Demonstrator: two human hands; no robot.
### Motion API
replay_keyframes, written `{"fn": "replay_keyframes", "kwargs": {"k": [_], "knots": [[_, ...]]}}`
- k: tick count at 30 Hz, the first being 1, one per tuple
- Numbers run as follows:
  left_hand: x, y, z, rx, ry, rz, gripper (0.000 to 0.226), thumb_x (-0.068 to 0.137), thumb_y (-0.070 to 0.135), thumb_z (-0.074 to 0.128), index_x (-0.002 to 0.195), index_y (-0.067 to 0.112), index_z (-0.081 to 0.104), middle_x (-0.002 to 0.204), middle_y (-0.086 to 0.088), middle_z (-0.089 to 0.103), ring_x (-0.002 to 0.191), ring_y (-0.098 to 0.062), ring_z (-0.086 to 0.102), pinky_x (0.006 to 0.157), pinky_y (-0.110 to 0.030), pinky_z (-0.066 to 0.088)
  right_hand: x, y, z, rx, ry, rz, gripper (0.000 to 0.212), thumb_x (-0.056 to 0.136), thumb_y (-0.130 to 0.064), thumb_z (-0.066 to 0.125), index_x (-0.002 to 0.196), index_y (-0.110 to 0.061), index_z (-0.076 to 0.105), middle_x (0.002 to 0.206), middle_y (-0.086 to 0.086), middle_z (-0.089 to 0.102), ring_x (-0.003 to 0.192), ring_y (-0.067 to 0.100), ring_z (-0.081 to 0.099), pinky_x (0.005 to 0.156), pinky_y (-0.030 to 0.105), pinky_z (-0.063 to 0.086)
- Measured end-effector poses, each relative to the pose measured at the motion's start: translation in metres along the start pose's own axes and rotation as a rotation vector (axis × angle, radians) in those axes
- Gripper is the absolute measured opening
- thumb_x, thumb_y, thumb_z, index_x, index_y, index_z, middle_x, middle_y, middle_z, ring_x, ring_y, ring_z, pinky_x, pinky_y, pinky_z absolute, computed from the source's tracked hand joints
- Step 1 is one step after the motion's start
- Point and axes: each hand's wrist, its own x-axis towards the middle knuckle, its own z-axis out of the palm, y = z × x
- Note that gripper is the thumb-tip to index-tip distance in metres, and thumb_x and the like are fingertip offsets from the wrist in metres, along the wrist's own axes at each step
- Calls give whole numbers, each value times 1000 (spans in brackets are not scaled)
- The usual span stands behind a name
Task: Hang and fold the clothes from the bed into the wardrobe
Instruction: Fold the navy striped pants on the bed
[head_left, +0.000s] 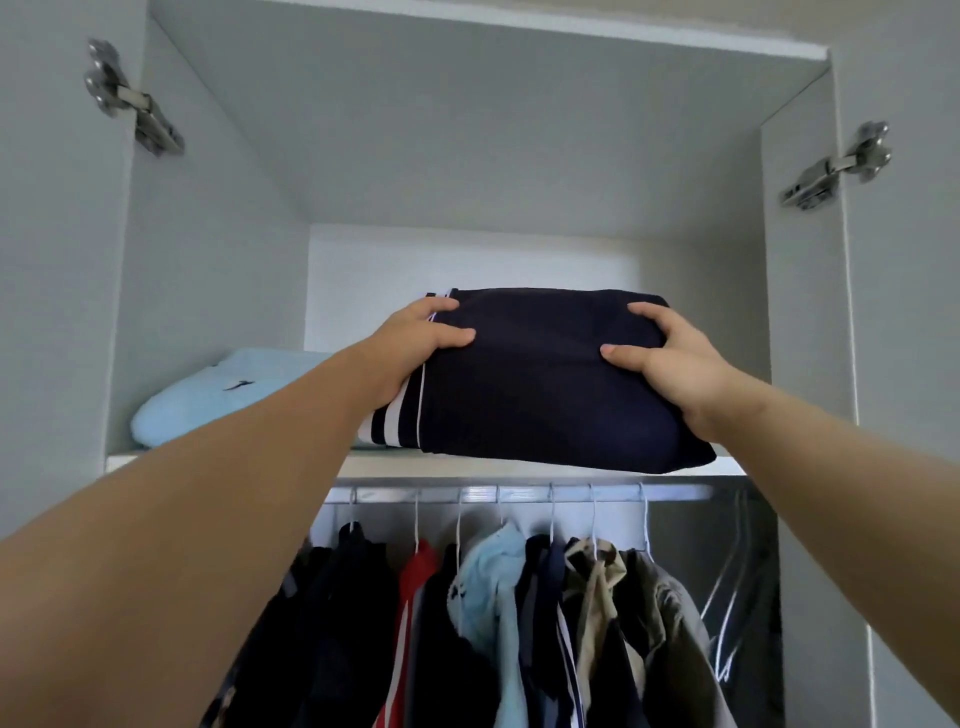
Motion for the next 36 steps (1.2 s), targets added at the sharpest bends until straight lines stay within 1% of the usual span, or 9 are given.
{"fn": "replay_keyframes", "kwargs": {"k": [7,13,16,19,21,24,27,29,36], "knots": [[56,-57,15,64,-7,-76,44,85,13,64,127,23,52,119,-7,55,87,-16,60,65,-22,48,50,61,14,-75,-47,67,60,82,-14,70,135,-25,44,118,0,50,98,17,54,79,27,43],[94,-87,24,363,-40,-152,41,87,16,62,126,19,52,122,-5,47,90,-13,53,71,-18,43,87,104,20,-158,-164,240,55,83,-14,69,133,-19,46,99,-3,55,73,8,53,57,19,40],[108,-102,27,659,-85,-190,47,89,29,60,133,20,47,136,-5,44,119,-21,47,98,-26,37,102,118,24,-290,-255,306,55,85,-17,67,134,-14,44,101,1,54,72,11,51,64,24,40],[118,-101,34,926,-136,-232,50,94,37,50,139,18,40,143,-5,40,129,-21,39,104,-29,29,112,123,30,-445,-274,269,60,86,-24,66,137,-9,40,129,11,49,96,20,49,83,25,35],[119,-92,39,1133,-135,-238,48,98,34,42,140,13,38,144,-7,40,130,-22,39,103,-28,30,115,119,33,-576,-222,265,67,86,-34,64,140,-12,33,139,15,40,118,28,43,95,33,35],[111,-71,46,1230,19,-36,40,98,18,38,137,14,42,143,-7,41,129,-24,40,102,-30,32,109,104,33,-935,-89,75,60,88,-41,54,142,-30,29,148,7,26,132,33,27,104,46,26],[92,-64,53,1147,-92,109,34,99,20,32,123,18,54,138,-4,48,124,-22,43,94,-27,31,96,91,42,-927,-321,-106,44,90,-43,43,134,-36,43,144,-3,39,129,27,36,107,46,28],[79,-74,61,1163,-249,51,35,101,22,25,112,10,55,128,-8,53,114,-22,49,92,-29,33,86,98,52,-923,-528,-88,39,93,-45,33,124,-34,53,134,-3,51,120,24,47,104,42,34],[85,-106,61,1332,-185,94,31,102,19,19,90,10,47,109,-12,59,95,-24,55,82,-32,39,87,125,73,-989,-546,-18,46,94,-47,18,126,-38,49,130,-2,55,116,26,50,103,48,33]]}}
